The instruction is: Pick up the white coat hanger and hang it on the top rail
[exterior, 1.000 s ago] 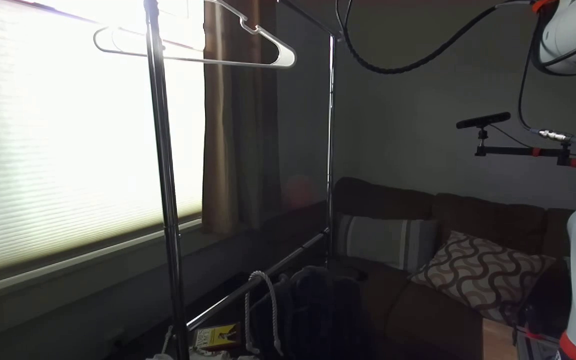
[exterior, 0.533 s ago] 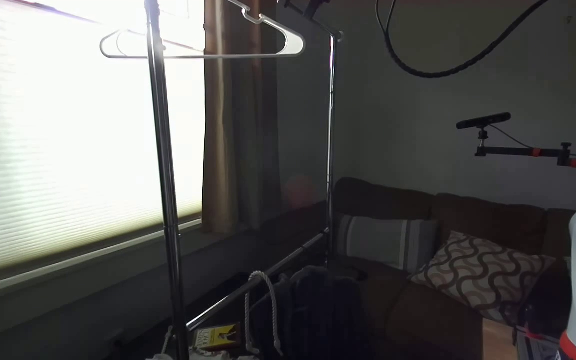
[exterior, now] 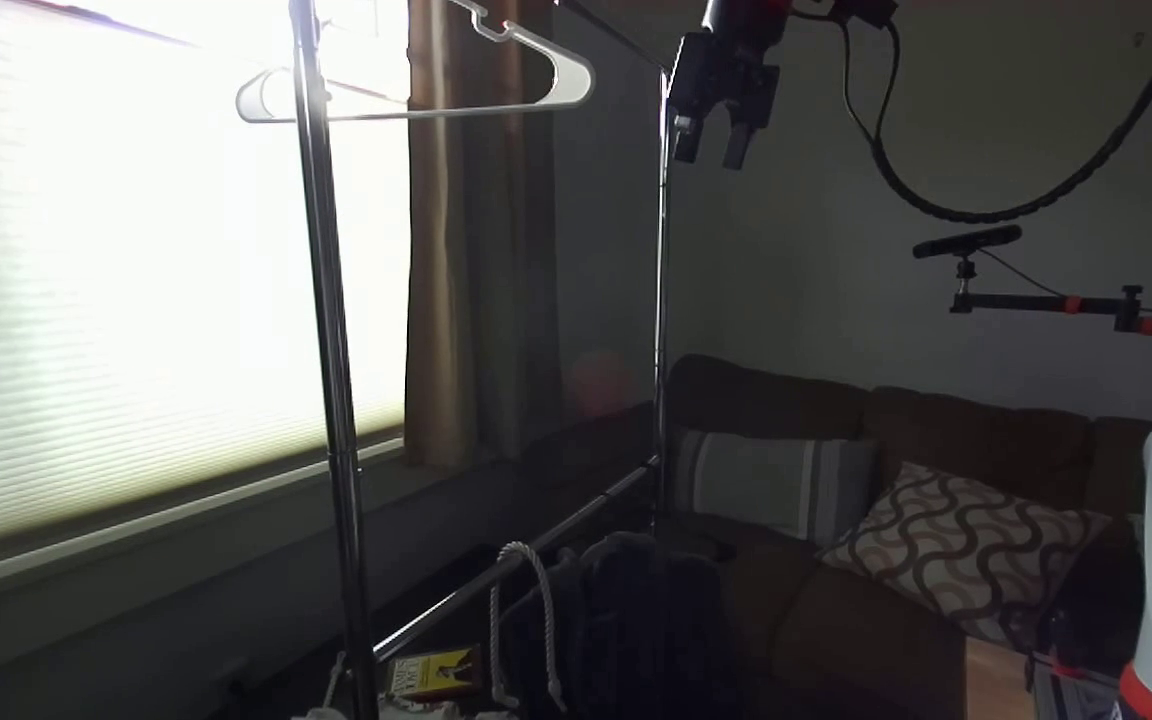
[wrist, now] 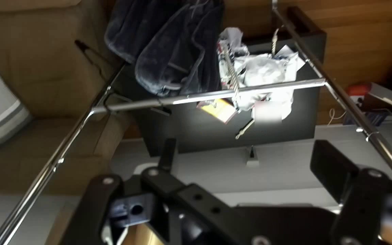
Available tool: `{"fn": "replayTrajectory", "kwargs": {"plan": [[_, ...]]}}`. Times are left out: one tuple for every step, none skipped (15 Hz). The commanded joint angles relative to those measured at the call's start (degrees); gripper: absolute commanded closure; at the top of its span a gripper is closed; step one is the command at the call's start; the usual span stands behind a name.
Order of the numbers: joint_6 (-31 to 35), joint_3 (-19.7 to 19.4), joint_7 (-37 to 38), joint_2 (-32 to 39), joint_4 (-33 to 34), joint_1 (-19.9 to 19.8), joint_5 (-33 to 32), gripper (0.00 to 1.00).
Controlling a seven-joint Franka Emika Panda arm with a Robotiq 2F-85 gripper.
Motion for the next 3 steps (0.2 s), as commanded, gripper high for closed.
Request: {"fn": "replayTrajectory", "kwargs": {"plan": [[-0.06,0.57,-0.38,-0.67,-1.17,-1.43,1.01,0.00],[-0.06,0.61,-0.44,-0.61,-0.92,-1.56,0.94,0.00],[0.00,0.72,-0.43,-0.43,-0.53,-1.60,0.92,0.00]]}}
